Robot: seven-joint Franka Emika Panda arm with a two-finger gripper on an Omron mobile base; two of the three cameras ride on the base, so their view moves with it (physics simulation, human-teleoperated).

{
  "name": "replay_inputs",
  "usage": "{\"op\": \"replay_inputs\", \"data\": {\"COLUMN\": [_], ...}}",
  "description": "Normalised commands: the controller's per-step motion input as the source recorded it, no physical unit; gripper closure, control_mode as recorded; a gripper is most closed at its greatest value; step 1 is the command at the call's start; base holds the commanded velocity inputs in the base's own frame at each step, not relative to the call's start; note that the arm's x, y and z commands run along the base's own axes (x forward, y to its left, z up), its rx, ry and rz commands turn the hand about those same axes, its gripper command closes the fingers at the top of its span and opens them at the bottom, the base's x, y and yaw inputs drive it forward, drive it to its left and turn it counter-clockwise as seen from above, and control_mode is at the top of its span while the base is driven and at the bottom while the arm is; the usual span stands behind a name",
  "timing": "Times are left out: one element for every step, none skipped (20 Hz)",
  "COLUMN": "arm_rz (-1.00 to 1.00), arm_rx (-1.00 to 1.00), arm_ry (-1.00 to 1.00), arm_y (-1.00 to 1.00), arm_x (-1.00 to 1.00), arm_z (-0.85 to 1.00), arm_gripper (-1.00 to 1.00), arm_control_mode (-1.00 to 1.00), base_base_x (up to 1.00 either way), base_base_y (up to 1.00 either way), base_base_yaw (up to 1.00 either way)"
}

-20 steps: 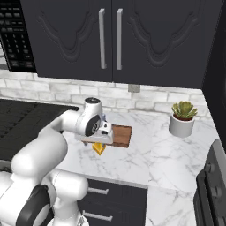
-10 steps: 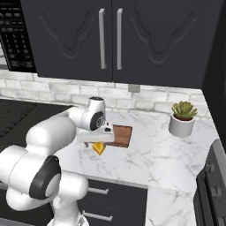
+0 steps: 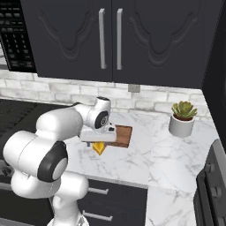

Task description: Retrieve the reheated potato from the microwave, then place the potato, cheese, and condiment on the cutting board.

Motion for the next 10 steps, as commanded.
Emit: {"op": "replay_inputs", "data": {"arm_rz": [0.05,0.05,0.05,0.04,0.04,0.03,0.03,0.02,0.01,0.01], "arm_rx": [0.10,0.09,0.08,0.08,0.07,0.05,0.04,0.01,0.00,0.00], "arm_ry": [0.00,0.00,0.00,0.00,0.00,-0.01,-0.04,-0.05,-0.05,-0.05], "arm_y": [0.00,0.00,0.00,0.00,0.01,0.04,0.07,0.05,0.04,0.00], "arm_x": [0.00,-0.05,-0.05,-0.08,-0.03,0.00,0.00,0.00,0.00,0.03], "arm_z": [-0.27,-0.28,-0.28,-0.24,-0.23,-0.20,-0.18,-0.13,-0.14,-0.11], "arm_gripper": [-1.00,-1.00,-1.00,-1.00,-1.00,-1.00,-1.00,-1.00,-1.00,-1.00], "arm_control_mode": [-1.00,-1.00,-1.00,-1.00,-1.00,-1.00,-1.00,-1.00,-1.00,-1.00], "base_base_x": [0.00,0.00,0.00,0.00,0.00,0.00,0.00,0.00,0.00,0.00], "base_base_y": [0.00,0.00,0.00,0.00,0.00,0.00,0.00,0.00,0.00,0.00], "base_base_yaw": [0.00,0.00,0.00,0.00,0.00,0.00,0.00,0.00,0.00,0.00]}}
